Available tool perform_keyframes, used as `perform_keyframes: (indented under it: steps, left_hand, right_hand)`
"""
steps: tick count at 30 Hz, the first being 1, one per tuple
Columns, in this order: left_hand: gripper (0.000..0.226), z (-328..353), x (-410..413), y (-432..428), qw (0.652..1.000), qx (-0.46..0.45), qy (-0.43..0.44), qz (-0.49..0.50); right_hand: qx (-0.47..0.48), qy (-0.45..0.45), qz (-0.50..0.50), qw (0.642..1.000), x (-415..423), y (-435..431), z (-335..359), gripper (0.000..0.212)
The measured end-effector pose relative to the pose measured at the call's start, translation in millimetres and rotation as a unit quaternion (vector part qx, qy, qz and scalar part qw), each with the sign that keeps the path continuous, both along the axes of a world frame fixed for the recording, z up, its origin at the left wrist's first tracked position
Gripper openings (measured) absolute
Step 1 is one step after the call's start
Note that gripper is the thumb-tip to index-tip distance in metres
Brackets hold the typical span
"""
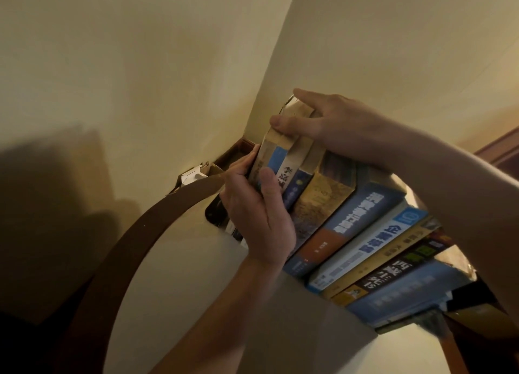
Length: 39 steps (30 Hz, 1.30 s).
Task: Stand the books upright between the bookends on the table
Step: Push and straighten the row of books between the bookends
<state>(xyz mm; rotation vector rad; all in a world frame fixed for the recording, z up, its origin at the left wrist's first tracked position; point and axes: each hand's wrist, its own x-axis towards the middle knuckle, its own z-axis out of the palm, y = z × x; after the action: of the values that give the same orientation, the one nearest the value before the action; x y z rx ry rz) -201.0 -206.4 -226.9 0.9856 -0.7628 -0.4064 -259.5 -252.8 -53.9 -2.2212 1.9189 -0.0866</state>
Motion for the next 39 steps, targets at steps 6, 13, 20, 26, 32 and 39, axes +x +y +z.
perform_keyframes:
  steps: [6, 13, 20, 26, 32, 39]
  left_hand:
    - [0.05, 6, -14, 9, 0.999, 0.01, -0.015, 0.041]
    - [0.048, 6, -19, 6, 0.995, 0.029, -0.048, 0.083]
    - [0.049, 7, -18, 7, 0.995, 0.023, -0.055, 0.074]
    - [0.054, 8, -18, 8, 0.995, 0.042, -0.064, 0.069]
    - [0.056, 8, -17, 7, 0.993, 0.039, -0.088, 0.072]
    - [0.049, 5, -17, 3, 0.995, 0.031, -0.07, 0.07]
  right_hand:
    - [0.005, 0.0, -0.001, 1.0, 1, 1, 0, 0.091]
    - [0.009, -0.028, 0.012, 0.999, -3, -1, 1, 0.092]
    - [0.032, -0.046, 0.004, 0.998, -2, -3, 4, 0.103]
    - [0.021, -0.128, -0.004, 0.992, -2, -5, 5, 0.08]
    - [0.008, -0.159, -0.002, 0.987, -6, -4, 4, 0.05]
    - [-0.035, -0.121, 0.008, 0.992, -10, -5, -4, 0.079]
